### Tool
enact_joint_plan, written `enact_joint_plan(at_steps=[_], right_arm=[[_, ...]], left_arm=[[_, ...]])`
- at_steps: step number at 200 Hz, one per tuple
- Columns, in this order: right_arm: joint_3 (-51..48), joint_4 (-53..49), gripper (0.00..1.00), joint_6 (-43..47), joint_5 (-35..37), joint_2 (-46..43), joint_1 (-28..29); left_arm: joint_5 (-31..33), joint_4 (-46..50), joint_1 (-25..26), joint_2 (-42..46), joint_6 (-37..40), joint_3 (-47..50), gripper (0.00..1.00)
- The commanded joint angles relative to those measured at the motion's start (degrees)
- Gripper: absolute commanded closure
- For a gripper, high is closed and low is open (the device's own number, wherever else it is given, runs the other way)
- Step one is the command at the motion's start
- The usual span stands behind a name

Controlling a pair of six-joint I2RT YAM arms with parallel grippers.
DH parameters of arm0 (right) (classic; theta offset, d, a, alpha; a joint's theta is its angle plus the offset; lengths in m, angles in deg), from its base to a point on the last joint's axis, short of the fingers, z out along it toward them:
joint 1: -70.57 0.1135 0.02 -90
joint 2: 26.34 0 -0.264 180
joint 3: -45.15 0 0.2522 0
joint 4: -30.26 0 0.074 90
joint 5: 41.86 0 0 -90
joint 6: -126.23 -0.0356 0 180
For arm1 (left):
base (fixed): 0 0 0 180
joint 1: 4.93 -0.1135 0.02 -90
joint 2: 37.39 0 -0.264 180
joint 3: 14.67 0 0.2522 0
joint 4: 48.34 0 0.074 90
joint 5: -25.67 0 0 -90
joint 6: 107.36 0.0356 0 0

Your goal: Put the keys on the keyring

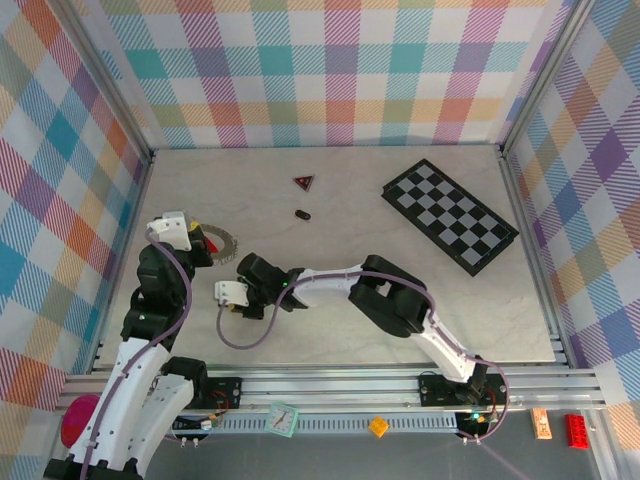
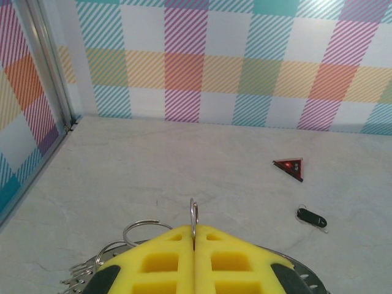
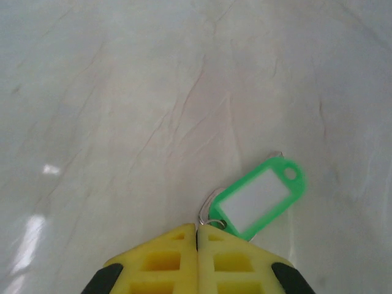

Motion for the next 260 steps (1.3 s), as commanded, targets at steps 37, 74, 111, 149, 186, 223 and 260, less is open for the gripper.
enact_joint_plan(at_steps=[37,74,111,149,186,223,260], right_arm=[[-20.03,1.17,1.00,-7.33,-3.76,-19.84,0.39],[-33.32,-2.93,1.00,-16.77,-7.43,-33.68,-0.84],[-40.26,-9.84,1.00,-27.74,-7.75,-42.57,-1.76],[-43.39,-15.40,1.00,-38.81,-6.18,-47.43,-4.82],[-43.05,-20.77,1.00,-45.22,-7.50,-46.99,-10.57],[-41.23,-25.51,1.00,-50.51,-7.64,-44.36,-16.20],[-41.19,-27.01,1.00,-52.89,-7.91,-43.23,-19.70]], left_arm=[[-11.43,-2.52,-0.82,-0.17,2.08,-1.18,1.00],[-20.67,-3.47,-0.34,-3.28,1.52,-1.03,1.00],[-25.85,-4.18,2.60,-7.59,1.69,-2.12,1.00],[-27.36,-6.15,6.93,-10.78,1.33,-1.37,1.00],[-26.77,-8.55,12.60,-14.92,2.64,-0.12,1.00],[-30.97,-11.57,16.20,-18.67,3.99,-0.64,1.00],[-32.56,-12.67,18.82,-22.18,5.61,-0.63,1.00]])
